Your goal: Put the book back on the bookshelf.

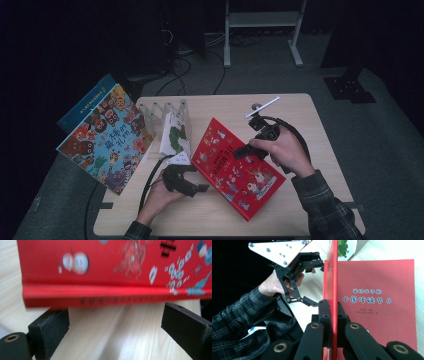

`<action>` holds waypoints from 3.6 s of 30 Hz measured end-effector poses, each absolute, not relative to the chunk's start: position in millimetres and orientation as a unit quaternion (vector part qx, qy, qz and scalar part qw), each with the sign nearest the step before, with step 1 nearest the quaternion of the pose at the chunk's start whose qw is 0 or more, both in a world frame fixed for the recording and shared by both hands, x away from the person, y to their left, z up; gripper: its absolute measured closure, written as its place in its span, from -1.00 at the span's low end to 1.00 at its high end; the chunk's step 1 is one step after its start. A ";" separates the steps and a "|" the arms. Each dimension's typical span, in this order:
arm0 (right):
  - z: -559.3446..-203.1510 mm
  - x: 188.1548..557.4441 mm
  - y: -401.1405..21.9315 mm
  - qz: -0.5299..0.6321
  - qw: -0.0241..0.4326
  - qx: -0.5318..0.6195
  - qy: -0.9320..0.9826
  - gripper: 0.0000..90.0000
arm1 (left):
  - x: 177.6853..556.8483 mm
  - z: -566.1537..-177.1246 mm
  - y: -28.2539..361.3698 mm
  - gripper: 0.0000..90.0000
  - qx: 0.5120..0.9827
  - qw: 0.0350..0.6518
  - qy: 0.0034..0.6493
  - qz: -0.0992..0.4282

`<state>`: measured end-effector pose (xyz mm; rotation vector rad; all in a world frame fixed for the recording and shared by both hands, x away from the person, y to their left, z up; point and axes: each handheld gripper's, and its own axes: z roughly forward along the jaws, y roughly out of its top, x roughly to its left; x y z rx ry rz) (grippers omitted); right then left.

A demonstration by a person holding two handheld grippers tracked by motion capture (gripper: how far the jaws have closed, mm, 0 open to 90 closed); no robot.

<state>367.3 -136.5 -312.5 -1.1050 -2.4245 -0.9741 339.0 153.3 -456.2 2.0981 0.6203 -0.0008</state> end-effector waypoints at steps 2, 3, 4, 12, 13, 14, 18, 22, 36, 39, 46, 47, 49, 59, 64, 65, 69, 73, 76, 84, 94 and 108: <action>-311.5 366.7 -136.1 -0.339 0.153 -0.383 -0.846 0.95 | 341.7 -454.3 150.8 -0.85 0.850 0.462 0.253 -0.001; -310.7 366.4 -136.5 -0.342 0.149 -0.382 -0.846 0.95 | 343.1 -454.1 150.2 -0.85 0.848 0.466 0.254 -0.002; -310.0 366.3 -136.9 -0.342 0.149 -0.383 -0.845 0.95 | 344.6 -453.9 150.0 -0.85 0.846 0.469 0.254 -0.008; -304.8 362.4 -143.1 -0.364 0.148 -0.372 -0.841 0.95 | 352.0 -443.6 152.7 -0.75 0.812 0.521 0.260 -0.045; -304.0 361.1 -144.5 -0.370 0.147 -0.370 -0.840 0.95 | 352.7 -441.4 154.6 -0.71 0.806 0.529 0.261 -0.048; -303.6 359.9 -145.9 -0.373 0.148 -0.366 -0.839 0.95 | 352.9 -439.1 155.3 -0.67 0.805 0.532 0.260 -0.044; -307.0 355.0 -148.8 -0.392 0.143 -0.351 -0.838 0.95 | 353.7 -431.6 155.7 -0.64 0.807 0.530 0.257 -0.043; -311.8 350.7 -154.1 -0.413 0.143 -0.339 -0.833 0.94 | 351.9 -424.8 156.8 -0.60 0.808 0.533 0.250 -0.034; -348.7 340.0 -170.2 -0.494 0.123 -0.262 -0.820 0.94 | 350.6 -403.0 179.3 -0.04 0.766 0.599 0.232 -0.017; -358.2 340.1 -173.1 -0.511 0.124 -0.250 -0.813 0.94 | 350.0 -398.1 181.4 0.05 0.765 0.604 0.222 -0.014; -381.4 340.2 -169.7 -0.508 0.118 -0.216 -0.826 0.87 | 349.0 -384.6 186.0 0.39 0.753 0.631 0.184 -0.028; -384.3 339.9 -168.4 -0.506 0.120 -0.212 -0.828 0.87 | 348.8 -382.3 186.2 0.42 0.753 0.633 0.178 -0.029; -388.5 339.4 -166.2 -0.505 0.118 -0.205 -0.830 0.85 | 347.9 -378.1 186.2 0.49 0.755 0.634 0.167 -0.028; -394.1 340.5 -162.2 -0.516 0.096 -0.190 -0.830 0.71 | 341.4 -361.4 184.4 0.72 0.759 0.637 0.131 -0.032; -398.5 339.8 -165.3 -0.528 0.089 -0.185 -0.824 0.57 | 339.8 -351.6 182.6 0.75 0.766 0.628 0.135 -0.026; -399.7 339.4 -167.4 -0.531 0.089 -0.185 -0.822 0.55 | 340.0 -349.9 183.4 0.75 0.764 0.630 0.137 -0.028; -404.3 339.3 -179.3 -0.544 0.085 -0.190 -0.813 0.40 | 338.4 -342.9 183.8 0.76 0.764 0.628 0.148 -0.015; -408.0 338.1 -192.1 -0.532 0.040 -0.217 -0.817 0.31 | 336.2 -337.2 185.5 0.77 0.764 0.624 0.165 0.009; -414.4 337.3 -199.0 -0.513 -0.008 -0.242 -0.824 0.17 | 335.5 -333.2 189.8 0.77 0.763 0.620 0.179 0.021; -448.0 344.7 -214.6 -0.439 -0.120 -0.349 -0.819 -0.23 | 328.6 -325.0 214.3 0.77 0.753 0.619 0.214 0.055; -486.0 359.5 -234.1 -0.354 -0.140 -0.440 -0.813 -0.39 | 309.7 -314.3 257.1 0.77 0.742 0.614 0.252 0.096; -502.9 363.4 -243.4 -0.343 -0.200 -0.471 -0.788 -0.80 | 282.5 -309.2 319.1 0.77 0.719 0.613 0.295 0.143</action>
